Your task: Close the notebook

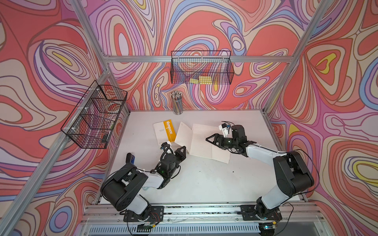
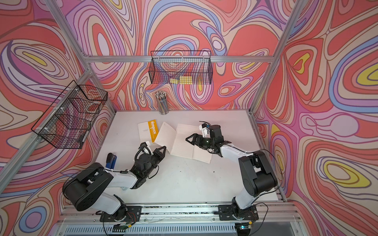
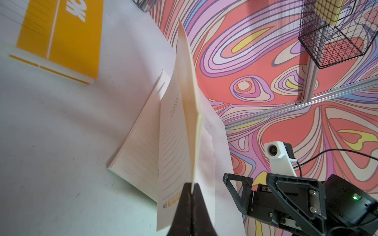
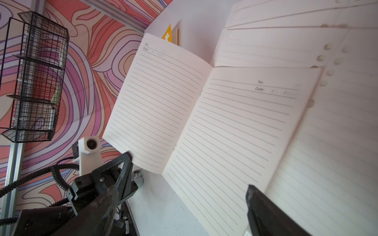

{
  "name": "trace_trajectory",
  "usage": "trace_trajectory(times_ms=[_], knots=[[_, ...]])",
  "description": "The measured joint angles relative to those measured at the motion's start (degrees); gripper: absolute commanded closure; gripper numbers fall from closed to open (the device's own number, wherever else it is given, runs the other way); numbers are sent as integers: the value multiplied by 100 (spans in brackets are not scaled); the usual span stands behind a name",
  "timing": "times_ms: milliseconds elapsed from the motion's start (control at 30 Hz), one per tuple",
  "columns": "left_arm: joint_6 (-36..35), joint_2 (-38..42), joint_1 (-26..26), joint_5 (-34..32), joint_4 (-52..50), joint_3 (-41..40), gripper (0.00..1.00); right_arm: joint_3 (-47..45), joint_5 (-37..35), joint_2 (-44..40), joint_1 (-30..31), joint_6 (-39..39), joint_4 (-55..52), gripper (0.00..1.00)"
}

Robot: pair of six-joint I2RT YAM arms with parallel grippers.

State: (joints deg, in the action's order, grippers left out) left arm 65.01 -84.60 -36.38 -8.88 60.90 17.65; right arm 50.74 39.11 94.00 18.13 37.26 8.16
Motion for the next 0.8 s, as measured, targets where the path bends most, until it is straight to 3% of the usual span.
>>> trace_trajectory(times_ms=[333,533,800], knots=[[-704,1456,-111,-323,-2011,26,100,68,-37,507,439,289,369,1],[-944,1687,-118,-391,-2900,79,100,271,-28,909,688,472,662,2],[-1082,1709,-118,-407,-3366,105,100,369,-28,1215,833,573,811,2]])
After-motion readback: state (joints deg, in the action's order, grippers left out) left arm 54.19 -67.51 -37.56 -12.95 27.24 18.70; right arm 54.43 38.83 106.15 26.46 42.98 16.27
